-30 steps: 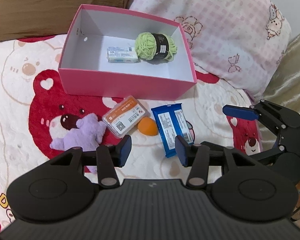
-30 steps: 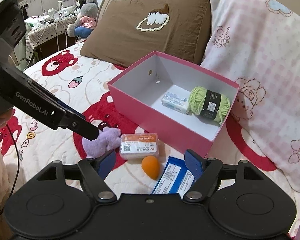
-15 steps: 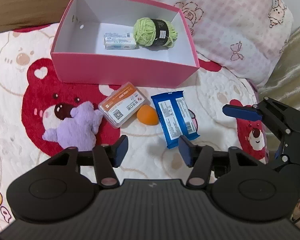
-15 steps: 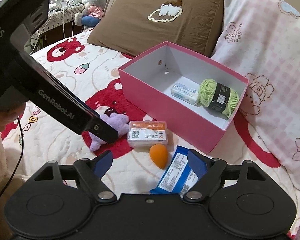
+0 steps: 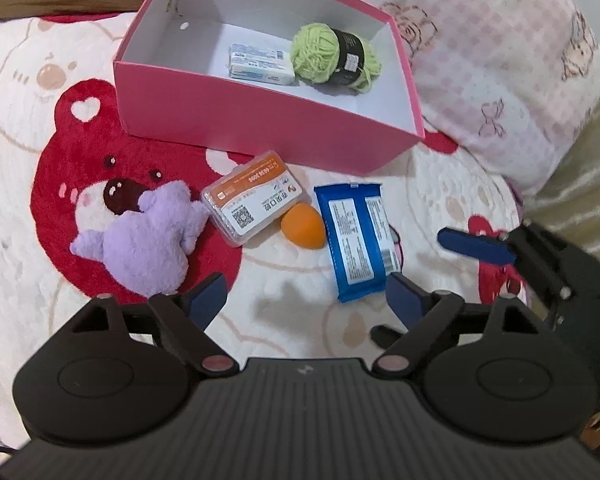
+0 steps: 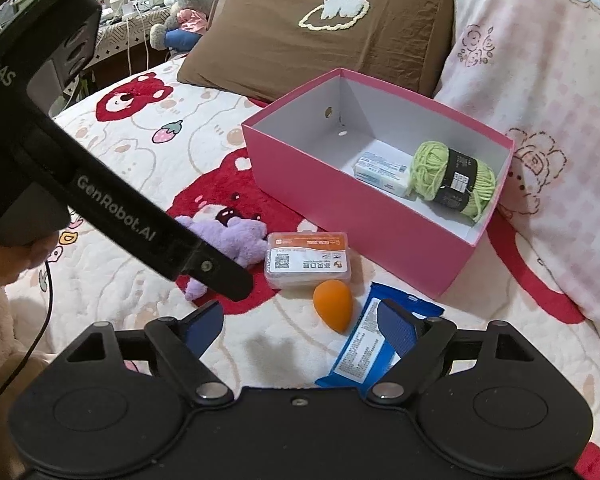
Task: Organize objects
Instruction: 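Lower the open left tool around the orange makeup sponge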
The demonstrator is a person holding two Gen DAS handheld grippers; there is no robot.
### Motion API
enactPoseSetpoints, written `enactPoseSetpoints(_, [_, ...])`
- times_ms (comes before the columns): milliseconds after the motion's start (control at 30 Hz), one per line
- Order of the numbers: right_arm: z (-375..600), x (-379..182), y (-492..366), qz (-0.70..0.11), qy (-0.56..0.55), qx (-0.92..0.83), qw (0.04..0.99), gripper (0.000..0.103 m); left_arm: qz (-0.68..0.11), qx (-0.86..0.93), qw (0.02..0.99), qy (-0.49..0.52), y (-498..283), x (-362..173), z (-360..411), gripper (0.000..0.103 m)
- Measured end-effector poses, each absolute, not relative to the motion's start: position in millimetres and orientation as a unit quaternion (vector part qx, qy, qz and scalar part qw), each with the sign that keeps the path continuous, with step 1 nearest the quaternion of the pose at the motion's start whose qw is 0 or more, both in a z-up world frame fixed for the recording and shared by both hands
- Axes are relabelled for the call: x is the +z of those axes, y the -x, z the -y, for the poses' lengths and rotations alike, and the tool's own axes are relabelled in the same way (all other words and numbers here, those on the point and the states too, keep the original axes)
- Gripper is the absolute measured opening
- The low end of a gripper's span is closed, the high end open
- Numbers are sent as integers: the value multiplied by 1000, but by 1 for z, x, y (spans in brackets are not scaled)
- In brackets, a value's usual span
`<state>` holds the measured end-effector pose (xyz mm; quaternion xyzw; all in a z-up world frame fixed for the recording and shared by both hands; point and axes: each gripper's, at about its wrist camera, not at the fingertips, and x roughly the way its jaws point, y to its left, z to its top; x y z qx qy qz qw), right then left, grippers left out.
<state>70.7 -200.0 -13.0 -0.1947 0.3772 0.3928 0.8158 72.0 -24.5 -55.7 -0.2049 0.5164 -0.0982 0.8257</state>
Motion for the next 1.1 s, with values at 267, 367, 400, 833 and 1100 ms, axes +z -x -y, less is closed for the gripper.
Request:
enactPoseSetpoints(267, [188,-43,-73,-356,226,409,809,87,-471,-103,848,221,-75,-80,32,87])
enactPoseSetpoints(367, [184,-57,-80,-381,230,404,799,87,-462,-97,856,209,-78,-96,34,87])
enactPoseSetpoints(400, [183,-61,-80,-380,233,401,800,87,-462,-97,857,208,-80,-102,34,87])
enactPoseSetpoints(833, [168,-111,-83,-362,295,369,804,87,-462,-104,851,227,-86,-147,46,87])
enactPoseSetpoints(1100, [169,-124,-92,-336,288,354,824,87,-448,-100,868,189,-96,-163,60,83])
